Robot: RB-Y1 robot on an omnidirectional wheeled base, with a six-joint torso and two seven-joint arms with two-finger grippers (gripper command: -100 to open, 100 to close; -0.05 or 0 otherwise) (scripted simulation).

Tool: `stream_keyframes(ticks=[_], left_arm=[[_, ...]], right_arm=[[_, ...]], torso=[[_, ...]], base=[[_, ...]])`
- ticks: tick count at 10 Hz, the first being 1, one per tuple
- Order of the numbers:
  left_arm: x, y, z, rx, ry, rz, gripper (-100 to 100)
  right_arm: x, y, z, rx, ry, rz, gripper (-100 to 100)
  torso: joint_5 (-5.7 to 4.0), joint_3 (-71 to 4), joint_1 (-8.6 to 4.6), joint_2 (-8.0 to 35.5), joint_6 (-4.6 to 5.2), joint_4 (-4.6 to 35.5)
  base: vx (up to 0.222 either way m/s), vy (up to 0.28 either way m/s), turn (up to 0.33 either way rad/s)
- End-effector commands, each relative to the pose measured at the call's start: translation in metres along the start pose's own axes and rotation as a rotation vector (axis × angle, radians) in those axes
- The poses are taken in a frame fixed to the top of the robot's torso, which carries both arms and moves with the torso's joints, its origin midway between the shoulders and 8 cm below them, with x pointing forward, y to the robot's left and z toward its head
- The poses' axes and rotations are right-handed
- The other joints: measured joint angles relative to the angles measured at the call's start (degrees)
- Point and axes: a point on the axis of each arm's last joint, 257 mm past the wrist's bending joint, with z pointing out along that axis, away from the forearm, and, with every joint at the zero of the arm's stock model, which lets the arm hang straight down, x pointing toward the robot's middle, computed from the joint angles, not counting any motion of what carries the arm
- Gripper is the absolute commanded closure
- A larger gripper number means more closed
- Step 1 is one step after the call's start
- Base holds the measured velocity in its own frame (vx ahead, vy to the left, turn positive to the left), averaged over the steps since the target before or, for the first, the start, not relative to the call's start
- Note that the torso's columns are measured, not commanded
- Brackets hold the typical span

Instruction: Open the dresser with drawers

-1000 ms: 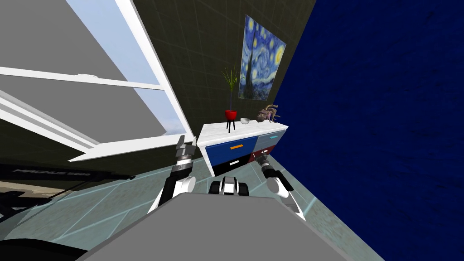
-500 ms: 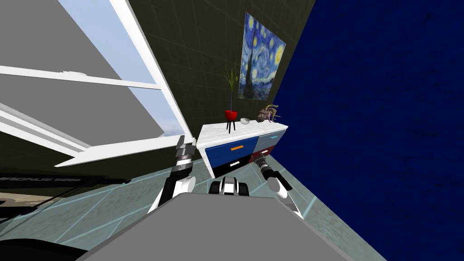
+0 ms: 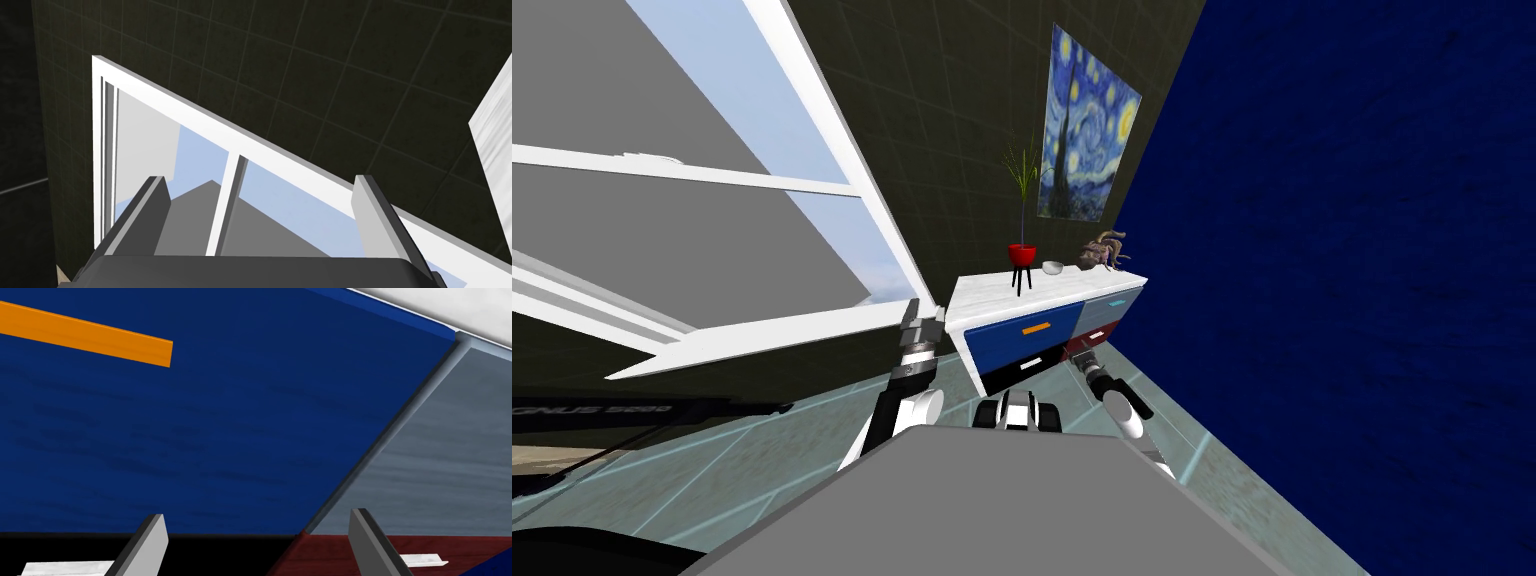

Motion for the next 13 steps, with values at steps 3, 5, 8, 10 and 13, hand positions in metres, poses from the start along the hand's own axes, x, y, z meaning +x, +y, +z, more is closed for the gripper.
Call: stream_keyframes(ticks=[3, 5, 8, 10, 13], left_arm=[[0.000, 0.000, 0.000, 0.000, 0.000, 0.000, 0], [0.000, 0.000, 0.000, 0.000, 0.000, 0.000, 0], [0.000, 0.000, 0.000, 0.000, 0.000, 0.000, 0], [0.000, 0.000, 0.000, 0.000, 0.000, 0.000, 0], [0.000, 0.000, 0.000, 0.000, 0.000, 0.000, 0]], right_arm=[[-0.021, -0.023, 0.004, 0.090, -0.036, 0.180, -100], [-0.028, -0.034, 0.005, 0.128, -0.049, 0.263, -100], [-0.032, -0.044, 0.006, 0.166, -0.052, 0.370, -100], [-0.028, -0.044, 0.006, 0.166, -0.041, 0.404, -100], [-0.037, -0.062, 0.008, 0.232, -0.061, 0.547, -100]], torso=[[-0.03, 0.0, -0.11, 0.1, 0.01, 0.0], [-0.01, 0.0, -0.03, 0.0, 0.01, 0.0], [-0.01, 0.0, -0.06, 0.0, 0.01, 0.0], [-0.01, 0.0, -0.04, 0.0, 0.01, 0.0], [0.00, 0.0, -0.02, 0.0, 0.00, 0.0]], base=[[0.021, 0.023, -0.018], [0.025, 0.026, -0.017], [0.019, 0.021, -0.008], [0.014, 0.014, -0.006], [0.015, 0.020, -0.006]])
